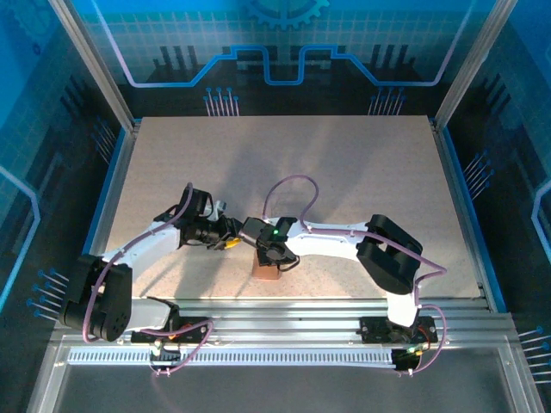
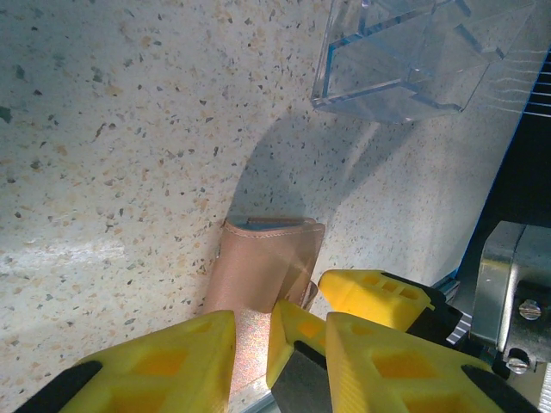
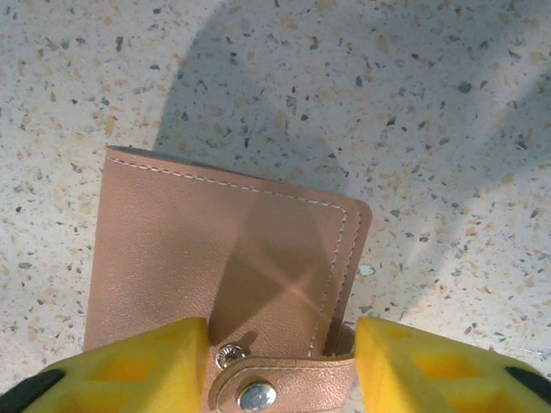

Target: Take the credit cards out of the card holder

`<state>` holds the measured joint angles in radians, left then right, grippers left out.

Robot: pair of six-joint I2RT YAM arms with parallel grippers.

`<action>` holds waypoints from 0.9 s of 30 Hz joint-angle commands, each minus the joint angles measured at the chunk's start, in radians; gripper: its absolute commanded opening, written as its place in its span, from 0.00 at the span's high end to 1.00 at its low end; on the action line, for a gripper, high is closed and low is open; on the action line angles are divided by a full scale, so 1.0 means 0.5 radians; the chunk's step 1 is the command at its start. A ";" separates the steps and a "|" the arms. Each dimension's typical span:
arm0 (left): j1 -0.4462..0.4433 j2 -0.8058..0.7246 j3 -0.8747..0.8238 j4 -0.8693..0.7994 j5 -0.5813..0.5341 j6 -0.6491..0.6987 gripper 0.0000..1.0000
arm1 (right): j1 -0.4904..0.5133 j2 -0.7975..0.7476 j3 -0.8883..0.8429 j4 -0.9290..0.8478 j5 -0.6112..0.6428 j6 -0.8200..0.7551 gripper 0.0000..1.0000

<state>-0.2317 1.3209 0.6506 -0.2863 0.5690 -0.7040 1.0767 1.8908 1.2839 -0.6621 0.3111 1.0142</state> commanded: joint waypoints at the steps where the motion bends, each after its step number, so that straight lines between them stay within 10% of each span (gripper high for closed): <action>1: 0.016 -0.006 -0.022 0.003 0.045 0.011 0.67 | -0.015 -0.112 -0.055 -0.078 0.086 0.050 0.56; 27: -0.131 0.051 0.107 -0.074 -0.049 0.015 0.66 | -0.085 -0.352 -0.361 0.001 0.036 0.016 0.82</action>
<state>-0.2806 1.3357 0.6693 -0.2886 0.5686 -0.7044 1.0466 1.7428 1.1194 -0.6643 0.3290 1.0164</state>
